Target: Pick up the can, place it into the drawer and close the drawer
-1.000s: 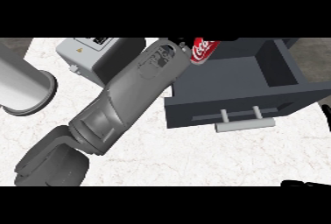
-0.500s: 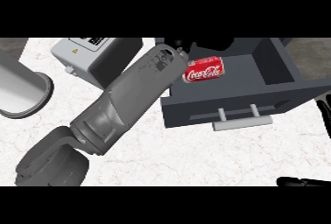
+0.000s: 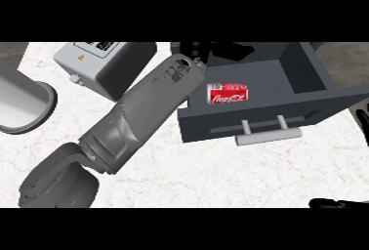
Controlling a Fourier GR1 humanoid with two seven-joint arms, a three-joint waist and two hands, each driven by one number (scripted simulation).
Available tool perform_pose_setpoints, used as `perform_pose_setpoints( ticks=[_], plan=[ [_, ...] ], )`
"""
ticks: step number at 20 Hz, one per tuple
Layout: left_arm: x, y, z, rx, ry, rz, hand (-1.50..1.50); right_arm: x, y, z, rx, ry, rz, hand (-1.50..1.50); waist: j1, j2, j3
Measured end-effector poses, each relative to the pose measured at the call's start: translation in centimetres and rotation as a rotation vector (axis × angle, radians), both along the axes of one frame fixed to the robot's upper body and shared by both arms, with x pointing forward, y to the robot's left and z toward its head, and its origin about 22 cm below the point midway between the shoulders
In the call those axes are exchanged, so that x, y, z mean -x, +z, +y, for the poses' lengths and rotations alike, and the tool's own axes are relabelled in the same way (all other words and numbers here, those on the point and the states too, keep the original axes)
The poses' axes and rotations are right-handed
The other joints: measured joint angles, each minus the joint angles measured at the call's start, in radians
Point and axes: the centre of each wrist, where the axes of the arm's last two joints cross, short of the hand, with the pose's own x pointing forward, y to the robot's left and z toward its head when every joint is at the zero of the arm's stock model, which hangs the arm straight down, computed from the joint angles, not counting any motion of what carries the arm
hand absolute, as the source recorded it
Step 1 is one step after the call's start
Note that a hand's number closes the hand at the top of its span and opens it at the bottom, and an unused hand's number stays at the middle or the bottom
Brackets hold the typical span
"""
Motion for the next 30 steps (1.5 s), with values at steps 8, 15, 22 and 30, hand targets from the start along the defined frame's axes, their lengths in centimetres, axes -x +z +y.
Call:
perform_pose_setpoints(
  ticks=[8, 15, 22, 30],
  plan=[
    [0.3, -0.3, -0.1, 0.065, 0.012, 0.009, -1.5, 0.3, 1.3, 0.0, 0.186, -0.021, -0.083, -1.5, 0.006, -0.002, -0.001],
    [0.4, 0.6, -0.5, 0.136, -0.006, 0.008, -1.5, 0.2, 2.6, 0.7, 0.381, -0.015, -0.151, -1.5, 0.025, -0.005, -0.001],
    [0.8, 1.2, -1.1, 0.172, 0.003, -0.024, -1.5, -0.9, 2.7, 1.9, 0.616, -0.047, -0.172, -1.5, 0.059, -0.013, -0.002],
    [0.8, 2.4, -1.6, 0.183, 0.002, -0.026, -1.5, -3.1, 0.6, 4.3, 0.902, -0.075, -0.133, -1.5, 0.105, -0.022, -0.002]
  ],
)
